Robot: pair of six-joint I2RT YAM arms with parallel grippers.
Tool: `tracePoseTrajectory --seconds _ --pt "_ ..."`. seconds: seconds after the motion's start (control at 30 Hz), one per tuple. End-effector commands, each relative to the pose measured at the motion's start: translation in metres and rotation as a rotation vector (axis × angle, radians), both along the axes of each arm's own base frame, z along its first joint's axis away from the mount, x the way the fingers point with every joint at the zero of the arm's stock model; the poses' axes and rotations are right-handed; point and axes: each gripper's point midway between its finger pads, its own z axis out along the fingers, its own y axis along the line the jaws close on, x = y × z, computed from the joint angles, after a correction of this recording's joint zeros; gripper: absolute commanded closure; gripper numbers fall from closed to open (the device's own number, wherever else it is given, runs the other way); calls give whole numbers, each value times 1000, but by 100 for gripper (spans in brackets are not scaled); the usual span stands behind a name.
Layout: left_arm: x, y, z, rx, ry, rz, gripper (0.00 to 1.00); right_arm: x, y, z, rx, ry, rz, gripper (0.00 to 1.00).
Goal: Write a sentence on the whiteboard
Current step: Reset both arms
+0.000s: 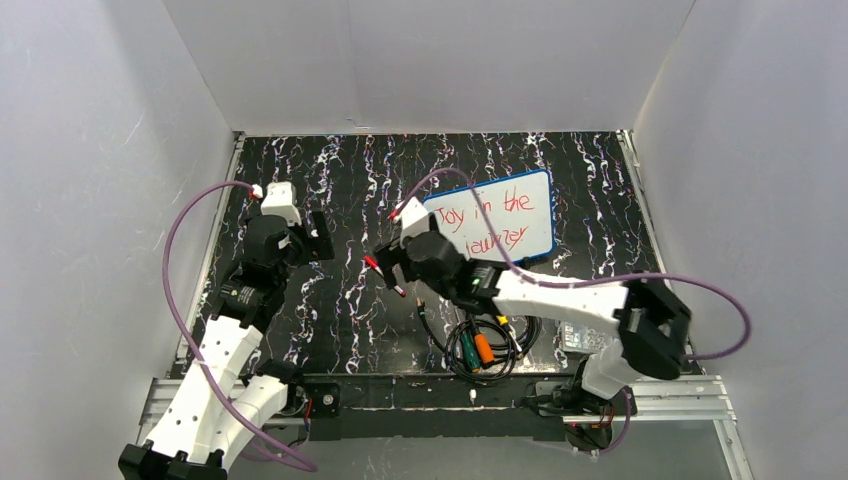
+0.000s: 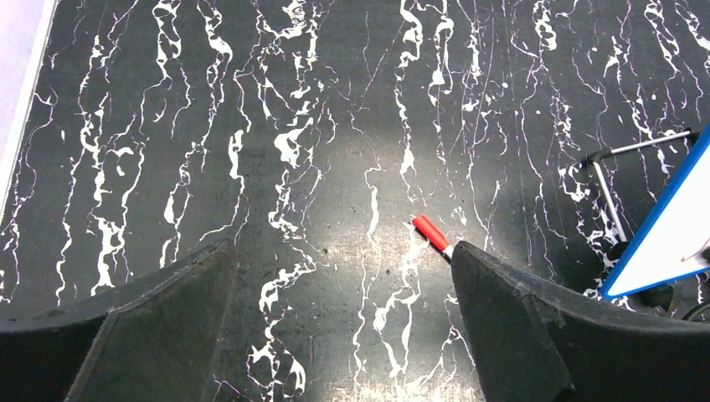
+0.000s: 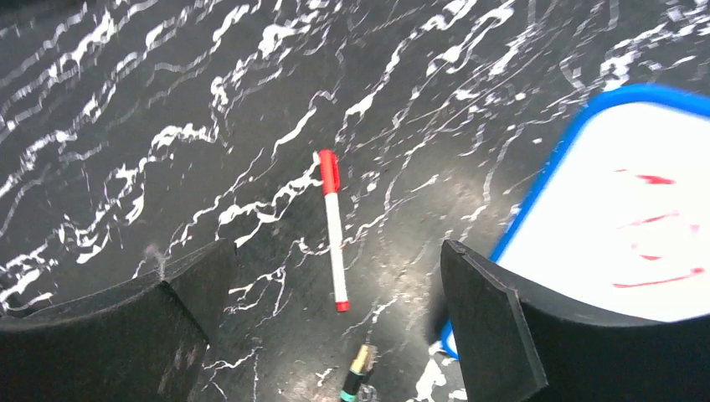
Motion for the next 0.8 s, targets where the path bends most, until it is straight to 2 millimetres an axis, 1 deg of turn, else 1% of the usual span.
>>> tracePoseTrajectory --seconds 0.0,0.03,0.1,0.17,0.2,0.23,0.27,0.33,0.43,0.5,0.57,0.67,0.77 --pt "1 3 20 -18 -67 21 2 20 -50 24 1 28 -57 1" --pt "0 3 22 -26 -74 22 2 25 -65 22 2 55 -68 1" --pt "-2 4 26 -38 -93 29 2 39 -95 27 46 85 -97 1" --pt "-3 8 29 -40 -106 50 2 55 -134 34 93 92 -158 1" --pt "-4 9 30 -40 -114 57 2 61 -152 33 105 103 -184 1" --pt "-5 10 32 -39 -122 59 2 69 -176 33 111 107 -235 1" --pt "-6 11 33 -39 -131 62 2 80 -205 34 119 105 -309 1" --pt "-7 13 35 -39 -145 68 2 87 -249 36 136 94 -409 1" --pt "-9 14 37 -39 -157 72 2 89 -304 47 155 31 -557 1" --pt "-9 14 39 -41 -161 71 2 84 -327 51 146 -23 -620 1" --pt "-10 14 40 -42 -166 71 2 80 -340 58 137 -86 -656 1" --pt "-11 15 41 -44 -176 71 2 74 -346 68 168 -153 -671 1" --pt "-12 15 42 -45 -182 68 2 70 -352 74 175 -188 -694 1"
